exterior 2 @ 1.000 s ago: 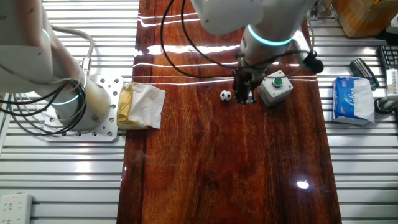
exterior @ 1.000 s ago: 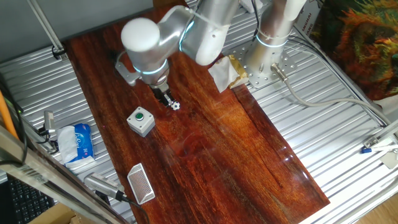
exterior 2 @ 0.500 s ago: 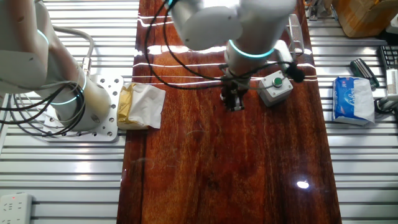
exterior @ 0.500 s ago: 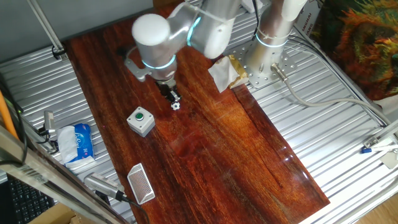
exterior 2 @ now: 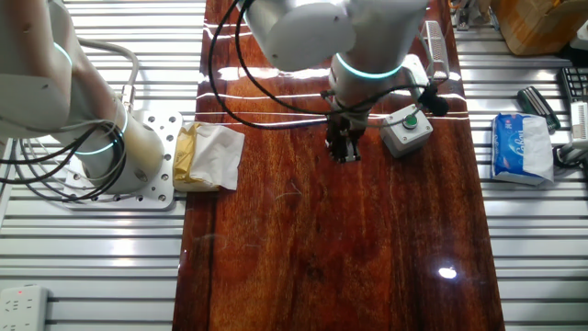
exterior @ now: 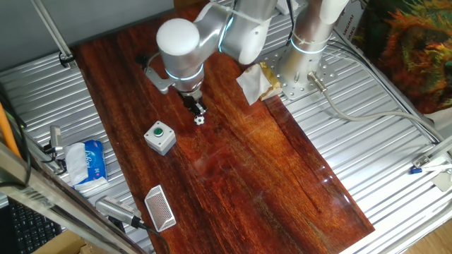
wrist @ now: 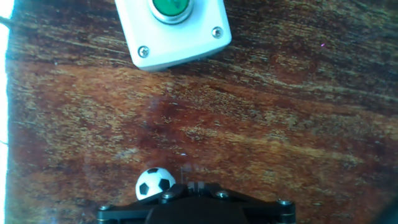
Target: Push the soccer ball into the goal
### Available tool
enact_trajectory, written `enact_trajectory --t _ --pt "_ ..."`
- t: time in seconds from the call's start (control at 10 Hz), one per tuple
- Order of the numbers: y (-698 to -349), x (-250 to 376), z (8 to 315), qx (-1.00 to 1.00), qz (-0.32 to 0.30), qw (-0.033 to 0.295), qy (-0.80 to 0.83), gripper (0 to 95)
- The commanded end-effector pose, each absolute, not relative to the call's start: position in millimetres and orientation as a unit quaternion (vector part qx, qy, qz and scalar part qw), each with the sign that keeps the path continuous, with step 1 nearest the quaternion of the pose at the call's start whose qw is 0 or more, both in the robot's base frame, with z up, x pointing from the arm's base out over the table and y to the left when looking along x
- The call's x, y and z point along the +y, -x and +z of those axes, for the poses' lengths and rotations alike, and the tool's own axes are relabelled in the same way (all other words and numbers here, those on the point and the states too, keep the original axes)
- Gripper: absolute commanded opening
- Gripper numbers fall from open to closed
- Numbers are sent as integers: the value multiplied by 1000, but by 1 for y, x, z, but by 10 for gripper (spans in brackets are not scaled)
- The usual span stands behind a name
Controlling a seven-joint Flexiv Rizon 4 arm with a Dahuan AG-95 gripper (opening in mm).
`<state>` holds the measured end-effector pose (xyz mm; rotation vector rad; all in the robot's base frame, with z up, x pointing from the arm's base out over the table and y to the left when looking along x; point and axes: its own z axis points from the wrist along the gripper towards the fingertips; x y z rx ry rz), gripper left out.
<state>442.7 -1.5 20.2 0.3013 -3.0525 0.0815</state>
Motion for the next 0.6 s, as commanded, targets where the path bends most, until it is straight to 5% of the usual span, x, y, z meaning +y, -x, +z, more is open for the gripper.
enact_trajectory --t 0.1,0.6 --pt "-445 1 19 -996 -9 35 -78 0" --pt "-450 18 10 -998 -7 30 -58 0"
